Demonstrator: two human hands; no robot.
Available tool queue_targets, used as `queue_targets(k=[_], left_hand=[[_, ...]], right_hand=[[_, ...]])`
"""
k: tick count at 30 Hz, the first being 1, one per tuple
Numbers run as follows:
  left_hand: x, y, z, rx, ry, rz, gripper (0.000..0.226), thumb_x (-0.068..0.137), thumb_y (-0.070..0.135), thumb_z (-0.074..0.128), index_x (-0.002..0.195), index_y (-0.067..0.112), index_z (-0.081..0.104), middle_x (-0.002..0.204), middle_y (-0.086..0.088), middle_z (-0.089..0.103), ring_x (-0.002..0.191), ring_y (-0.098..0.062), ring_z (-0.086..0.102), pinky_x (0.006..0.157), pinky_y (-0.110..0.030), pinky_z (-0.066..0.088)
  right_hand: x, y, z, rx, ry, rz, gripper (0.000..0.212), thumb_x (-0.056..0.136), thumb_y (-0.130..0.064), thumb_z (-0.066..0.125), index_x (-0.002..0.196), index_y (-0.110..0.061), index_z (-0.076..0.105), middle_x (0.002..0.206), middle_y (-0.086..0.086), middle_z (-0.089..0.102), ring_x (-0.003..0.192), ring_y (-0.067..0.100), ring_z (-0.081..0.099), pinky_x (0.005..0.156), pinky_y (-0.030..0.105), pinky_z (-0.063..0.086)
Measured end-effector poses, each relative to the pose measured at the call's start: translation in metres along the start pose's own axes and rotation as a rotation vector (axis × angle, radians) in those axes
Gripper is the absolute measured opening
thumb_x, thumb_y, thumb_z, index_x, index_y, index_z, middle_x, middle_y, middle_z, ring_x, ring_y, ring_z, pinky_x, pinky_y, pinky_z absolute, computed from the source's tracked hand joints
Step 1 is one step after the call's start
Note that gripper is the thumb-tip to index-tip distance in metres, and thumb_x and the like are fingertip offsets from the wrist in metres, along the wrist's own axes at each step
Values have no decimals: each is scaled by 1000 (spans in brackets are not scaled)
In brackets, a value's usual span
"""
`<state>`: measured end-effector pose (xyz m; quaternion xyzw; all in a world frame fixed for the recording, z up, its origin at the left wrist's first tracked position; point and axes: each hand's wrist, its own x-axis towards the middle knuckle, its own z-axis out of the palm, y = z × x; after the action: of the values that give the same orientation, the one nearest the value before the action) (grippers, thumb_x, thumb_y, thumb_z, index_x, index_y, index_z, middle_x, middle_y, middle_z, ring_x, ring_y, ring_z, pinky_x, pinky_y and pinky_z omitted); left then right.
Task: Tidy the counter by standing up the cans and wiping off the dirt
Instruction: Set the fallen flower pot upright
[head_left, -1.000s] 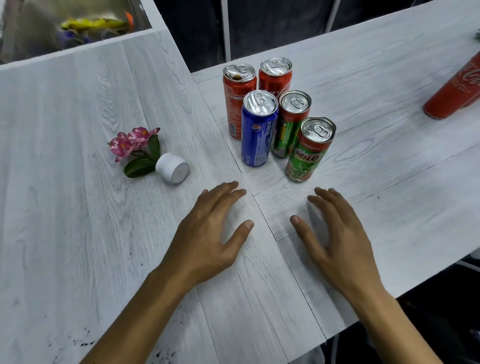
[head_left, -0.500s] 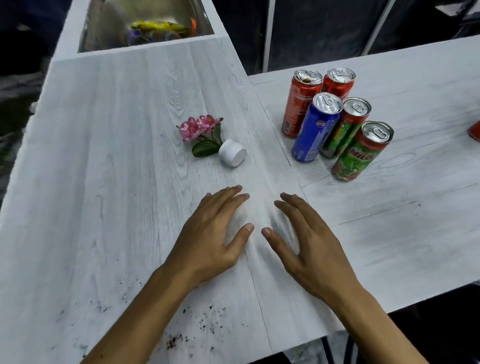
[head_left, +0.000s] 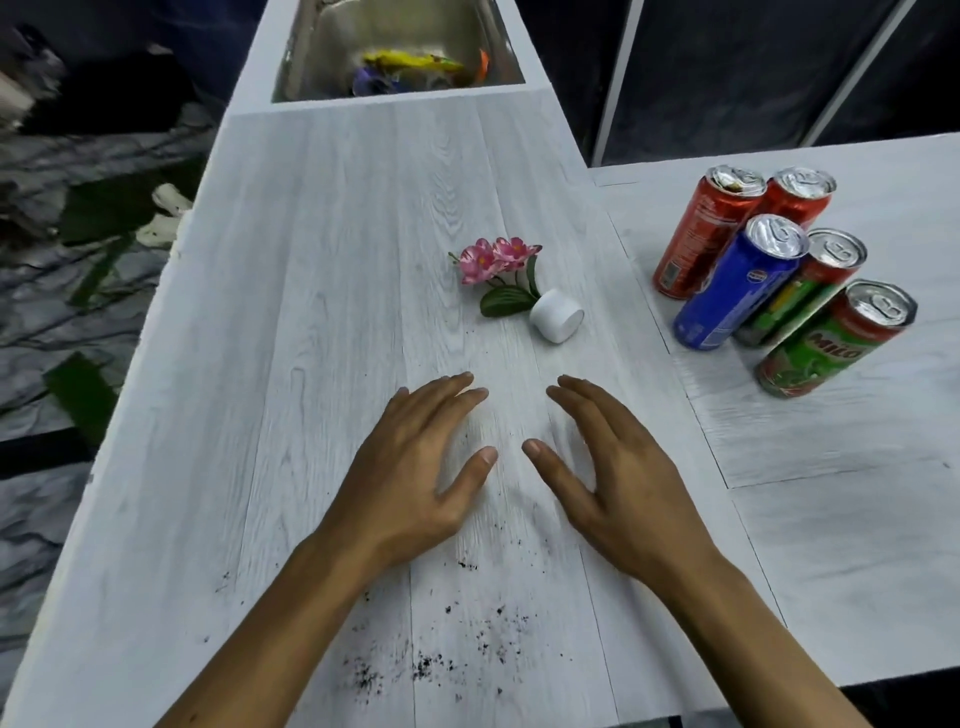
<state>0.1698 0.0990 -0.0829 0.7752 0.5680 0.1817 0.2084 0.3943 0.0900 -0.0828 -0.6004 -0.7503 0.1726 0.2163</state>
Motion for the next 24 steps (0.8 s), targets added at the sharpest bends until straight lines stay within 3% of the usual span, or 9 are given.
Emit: queue_targets(k=[3,12,18,24], left_hand=[[5,-5,-8,-11,19,0,62,99,60,43,155,34,40,166,16,31,154,-2,22,129,-36,13],[35,-23,-16,-22,25,-11,63,98,61,43,154,32,44,164,14,36,153,-6,27,129,-35,16],[55,-33,-6,-44,24,-9,62,97,58,48,153,31,46,163,12,38,152,-4,29,127,-33,17],[72,-35,9,-65,9,3,62,96,59,50,152,32,46,163,13,38,151,-3,27,127,-35,19]], right_hand=[[15,-4,-1,-14,15,-3,62,102,-60,49,152,-23,47,159,-4,44,146,12,40,111,21,28],[71,-5,-10,-32,54,68,71,97,-61,48,156,-22,41,162,-1,41,146,18,42,113,32,37],[107,9,-10,-55,84,104,66,97,-51,63,151,-17,44,155,3,48,135,23,53,102,33,47],[129,16,-4,-143,25,135,72,94,-54,65,152,-16,42,154,4,48,135,24,50,101,36,49]])
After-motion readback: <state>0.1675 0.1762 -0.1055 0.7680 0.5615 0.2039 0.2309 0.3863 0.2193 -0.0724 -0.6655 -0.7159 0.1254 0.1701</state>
